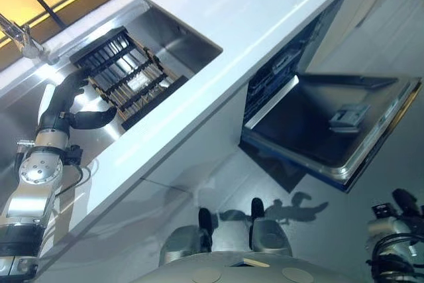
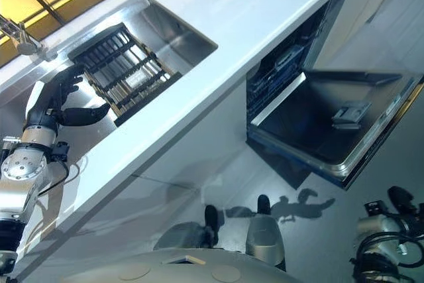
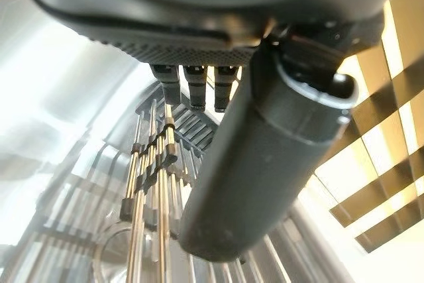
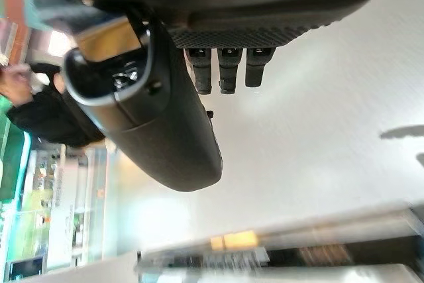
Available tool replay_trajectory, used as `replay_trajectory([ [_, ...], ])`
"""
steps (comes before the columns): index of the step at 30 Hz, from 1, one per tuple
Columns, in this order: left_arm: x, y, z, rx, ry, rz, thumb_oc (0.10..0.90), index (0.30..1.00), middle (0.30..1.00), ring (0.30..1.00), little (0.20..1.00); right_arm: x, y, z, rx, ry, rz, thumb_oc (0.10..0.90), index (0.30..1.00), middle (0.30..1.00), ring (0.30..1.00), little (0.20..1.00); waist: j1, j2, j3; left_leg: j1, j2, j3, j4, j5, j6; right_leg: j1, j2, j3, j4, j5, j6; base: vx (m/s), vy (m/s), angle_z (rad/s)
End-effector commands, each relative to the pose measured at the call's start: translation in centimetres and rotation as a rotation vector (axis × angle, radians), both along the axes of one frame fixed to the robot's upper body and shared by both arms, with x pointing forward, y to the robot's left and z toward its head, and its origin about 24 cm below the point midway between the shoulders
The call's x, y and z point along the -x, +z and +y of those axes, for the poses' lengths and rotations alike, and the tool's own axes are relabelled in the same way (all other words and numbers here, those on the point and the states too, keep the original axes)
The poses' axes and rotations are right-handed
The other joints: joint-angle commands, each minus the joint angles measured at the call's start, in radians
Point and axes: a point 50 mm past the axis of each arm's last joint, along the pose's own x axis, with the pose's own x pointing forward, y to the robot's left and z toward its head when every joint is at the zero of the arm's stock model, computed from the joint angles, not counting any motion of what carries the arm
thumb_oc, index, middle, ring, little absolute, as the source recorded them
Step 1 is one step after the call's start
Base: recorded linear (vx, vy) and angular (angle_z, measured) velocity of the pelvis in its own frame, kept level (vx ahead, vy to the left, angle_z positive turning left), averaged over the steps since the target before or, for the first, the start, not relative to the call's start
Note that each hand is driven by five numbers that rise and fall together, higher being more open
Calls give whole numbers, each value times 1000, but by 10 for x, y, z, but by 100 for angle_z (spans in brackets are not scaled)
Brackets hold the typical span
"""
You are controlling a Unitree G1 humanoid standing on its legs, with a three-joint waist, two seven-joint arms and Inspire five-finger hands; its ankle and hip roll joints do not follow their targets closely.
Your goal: Pick up plates and place into dishwasher.
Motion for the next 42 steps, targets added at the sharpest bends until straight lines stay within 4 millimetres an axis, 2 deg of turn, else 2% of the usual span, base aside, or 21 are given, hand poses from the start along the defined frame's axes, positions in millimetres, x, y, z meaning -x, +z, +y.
replay_trajectory([
  [1, -13, 76, 5, -89, 10, -338, 800, 900, 900, 900, 900, -8, 59, -39, 206, -66, -160, 800, 900, 900, 900, 900, 3, -19, 28, -188, -12, 28, 202, -62, -6, -65, 0, -15, 219, -143, 12, -211, -63, 0],
  [4, -19, 95, 1, -94, 14, -421, 800, 900, 900, 900, 900, -17, 57, -39, 174, -32, -214, 800, 900, 900, 900, 900, 2, -14, 74, -279, -5, 30, 255, -62, -7, -138, 17, 0, 255, -148, -3, -214, -86, -5],
  [9, -26, 125, -7, -72, 14, -549, 800, 900, 900, 900, 900, -45, 53, -24, 139, 138, -316, 800, 900, 900, 900, 900, 8, -14, 137, -407, 12, 18, 335, -65, -8, -238, 42, -2, 335, -173, -33, -160, -95, -5],
  [16, -35, 143, -22, -106, -16, -587, 800, 900, 900, 900, 900, -75, 57, -3, 120, 339, -451, 800, 900, 900, 900, 900, 13, -4, 167, -485, 9, -4, 368, -65, -8, -335, 52, -4, 435, -213, -51, -34, -42, -6],
  [22, -38, 142, -26, -96, -20, -586, 800, 900, 900, 900, 900, -109, 83, 16, 148, 513, -593, 800, 900, 900, 900, 900, 26, 11, 167, -504, -3, -19, 361, -55, -12, -374, 48, -6, 470, -223, -58, -7, 2, 6],
  [28, -41, 135, -26, -70, -22, -568, 800, 900, 900, 900, 900, -139, 121, 29, 223, 745, -738, 800, 900, 900, 900, 900, 38, 26, 167, -473, -8, -24, 335, -29, -24, -353, 42, -3, 464, -215, -62, 21, 43, 0],
  [34, -43, 131, -25, -65, -36, -549, 800, 900, 900, 900, 900, -172, 151, 63, 208, 1010, -819, 800, 900, 900, 900, 900, 48, 21, 167, -418, -10, -28, 330, -27, -28, -304, 32, 4, 465, -218, -58, 55, 33, -2],
  [42, -45, 126, -28, -70, -66, -508, 800, 900, 900, 900, 900, -197, 182, 112, 177, 1269, -921, 800, 900, 900, 900, 900, 68, 10, 164, -369, -14, -37, 330, -24, -22, -256, 22, 0, 463, -198, -53, 65, 12, 1],
])
